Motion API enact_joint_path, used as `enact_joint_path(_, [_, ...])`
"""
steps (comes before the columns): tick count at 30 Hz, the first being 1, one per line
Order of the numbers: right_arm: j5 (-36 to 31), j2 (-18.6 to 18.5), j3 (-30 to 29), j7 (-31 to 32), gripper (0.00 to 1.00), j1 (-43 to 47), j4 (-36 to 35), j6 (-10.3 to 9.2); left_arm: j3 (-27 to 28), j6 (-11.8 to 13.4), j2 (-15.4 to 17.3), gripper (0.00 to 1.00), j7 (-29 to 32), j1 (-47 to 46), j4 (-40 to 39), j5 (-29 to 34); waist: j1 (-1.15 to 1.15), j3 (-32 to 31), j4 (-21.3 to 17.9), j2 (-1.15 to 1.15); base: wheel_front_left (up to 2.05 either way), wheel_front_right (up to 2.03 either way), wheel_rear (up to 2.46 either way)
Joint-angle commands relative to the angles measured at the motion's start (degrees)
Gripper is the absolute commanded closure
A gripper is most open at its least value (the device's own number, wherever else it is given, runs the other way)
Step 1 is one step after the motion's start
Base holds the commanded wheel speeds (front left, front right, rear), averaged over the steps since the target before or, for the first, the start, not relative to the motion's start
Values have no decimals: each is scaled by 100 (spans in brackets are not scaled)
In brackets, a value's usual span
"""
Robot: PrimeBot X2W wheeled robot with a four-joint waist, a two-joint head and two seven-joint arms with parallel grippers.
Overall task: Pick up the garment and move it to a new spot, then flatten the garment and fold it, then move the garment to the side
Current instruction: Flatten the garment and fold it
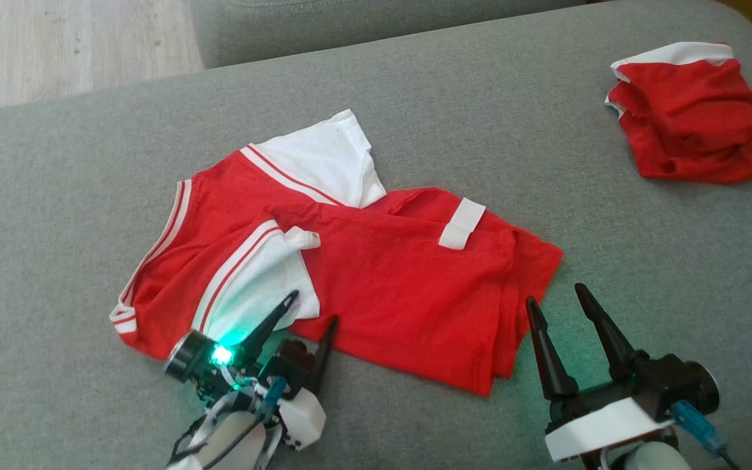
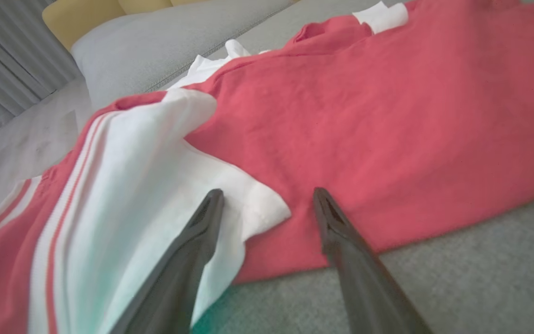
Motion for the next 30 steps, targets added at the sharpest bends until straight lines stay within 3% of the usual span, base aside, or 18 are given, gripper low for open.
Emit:
enact_joint_path(1, [14,-30,136,-22,0,-167,-180,-5,160,89,34,0,4,-236,-21,19,0,-2,-7,0,0,0,0])
enact_joint_path(8, [-13,-30,104,-22,0,-166,-198,-5,179,303,19,0,6,-385,379,-28,0,11,-33,0,0,0,0])
enact_joint_path(13, [-33,-30,69,-22,0,-141,-204,-5,209,396,12,23,-13,-408,482,-121,0,-4,28,0,0,0,0])
enact_joint_path(18, [-44,-30,80,-22,0,-113,-195,-5,221,444,33,10,-26,-352,485,-207,0,-46,130,0,0,0,0])
enact_joint_path(24, [-39,-30,101,-22,0,-115,-190,-5,168,438,85,17,-43,-314,325,-252,0,-76,216,0,0,0,0])
enact_joint_path(25, [-39,-30,105,-22,0,-114,-188,-5,160,448,89,20,-45,-310,291,-257,0,-79,222,0,0,0,0])
enact_joint_path(28, [-38,-30,127,-22,0,-118,-179,-5,140,465,111,59,-48,-292,220,-276,0,-82,218,0,0,0,0])
enact_joint_path(29, [-38,-30,127,-22,0,-118,-179,-5,140,465,111,59,-48,-292,220,-276,0,-82,218,0,0,0,0])
enact_joint_path(30, [-38,-30,135,-22,0,-122,-175,-5,131,462,117,69,-49,-291,200,-284,0,-82,213,0,0,0,0])
